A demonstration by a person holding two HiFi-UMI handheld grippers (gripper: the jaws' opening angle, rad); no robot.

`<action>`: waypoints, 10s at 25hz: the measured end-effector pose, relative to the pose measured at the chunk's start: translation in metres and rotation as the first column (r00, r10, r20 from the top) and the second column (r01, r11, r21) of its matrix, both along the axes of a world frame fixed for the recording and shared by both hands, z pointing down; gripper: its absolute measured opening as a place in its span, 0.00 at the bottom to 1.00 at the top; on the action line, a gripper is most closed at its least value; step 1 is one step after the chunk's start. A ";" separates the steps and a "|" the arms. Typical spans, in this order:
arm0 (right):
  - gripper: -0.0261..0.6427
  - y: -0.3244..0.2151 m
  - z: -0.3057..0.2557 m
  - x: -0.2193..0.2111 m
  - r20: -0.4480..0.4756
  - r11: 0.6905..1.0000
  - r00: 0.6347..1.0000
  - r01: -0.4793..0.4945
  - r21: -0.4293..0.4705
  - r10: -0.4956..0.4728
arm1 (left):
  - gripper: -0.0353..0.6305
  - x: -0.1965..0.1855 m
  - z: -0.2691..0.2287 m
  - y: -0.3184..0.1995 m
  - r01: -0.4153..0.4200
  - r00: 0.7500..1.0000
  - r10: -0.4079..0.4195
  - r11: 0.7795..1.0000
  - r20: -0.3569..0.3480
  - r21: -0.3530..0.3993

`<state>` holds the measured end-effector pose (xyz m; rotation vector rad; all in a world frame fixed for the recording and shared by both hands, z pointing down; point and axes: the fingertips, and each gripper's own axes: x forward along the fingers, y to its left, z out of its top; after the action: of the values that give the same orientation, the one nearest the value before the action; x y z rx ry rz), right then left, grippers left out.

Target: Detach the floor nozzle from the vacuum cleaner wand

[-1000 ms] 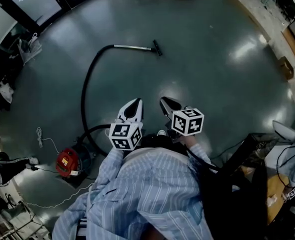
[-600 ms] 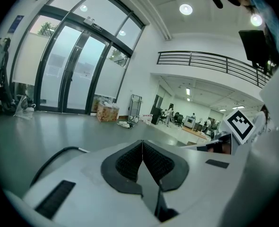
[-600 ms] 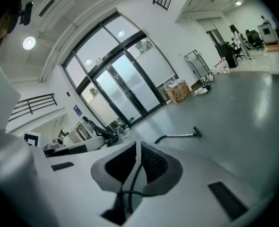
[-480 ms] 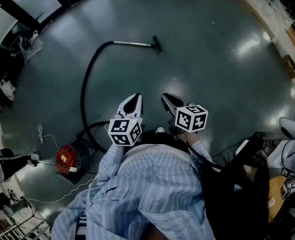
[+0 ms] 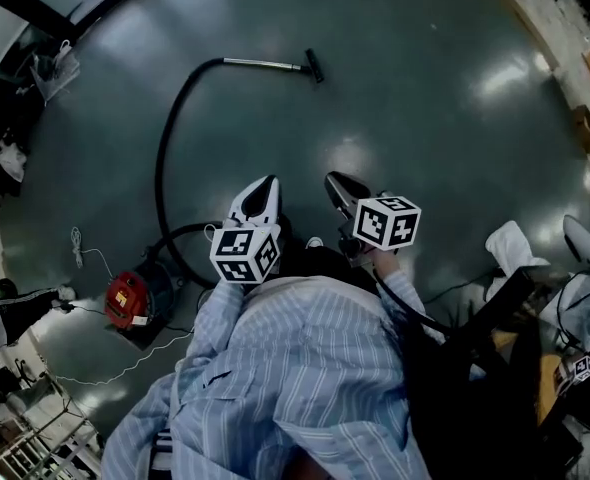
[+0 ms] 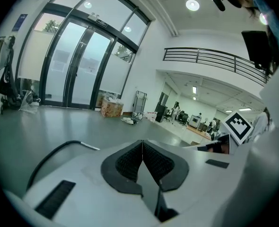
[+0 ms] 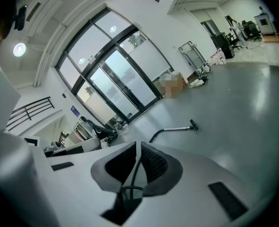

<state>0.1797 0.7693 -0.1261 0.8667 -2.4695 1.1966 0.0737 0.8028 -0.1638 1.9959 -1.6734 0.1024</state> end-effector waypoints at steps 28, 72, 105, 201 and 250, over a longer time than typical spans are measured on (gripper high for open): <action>0.09 -0.260 0.020 -0.172 -0.021 0.984 0.986 -0.169 -0.050 0.168 | 0.06 -0.192 0.024 -0.297 -0.174 0.984 0.174 0.985 0.027 0.008; 0.09 -0.603 0.048 -0.174 -0.008 0.981 0.996 -0.091 -0.169 0.091 | 0.06 -0.196 0.032 -0.580 -0.115 0.991 0.118 0.992 0.059 -0.059; 0.09 -0.699 0.189 -0.128 -0.307 0.931 0.895 -0.360 -0.063 0.325 | 0.06 -0.170 0.203 -0.740 -0.570 0.734 0.658 0.732 0.169 -0.374; 0.37 -0.713 0.843 -0.123 -0.679 0.843 0.733 -0.340 -0.417 -0.040 | 0.29 -0.162 0.933 -0.774 -0.564 0.171 0.984 0.141 0.052 -0.813; 0.31 -0.805 0.861 -0.027 -0.857 0.975 0.470 0.045 -0.217 -0.212 | 0.34 -0.076 0.940 -0.835 -0.624 -0.092 0.930 0.225 0.357 -0.749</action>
<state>0.1525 -0.0352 0.7349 0.9033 -1.5005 0.6013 -0.0027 -0.0322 0.7761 2.4581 -0.2195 1.9142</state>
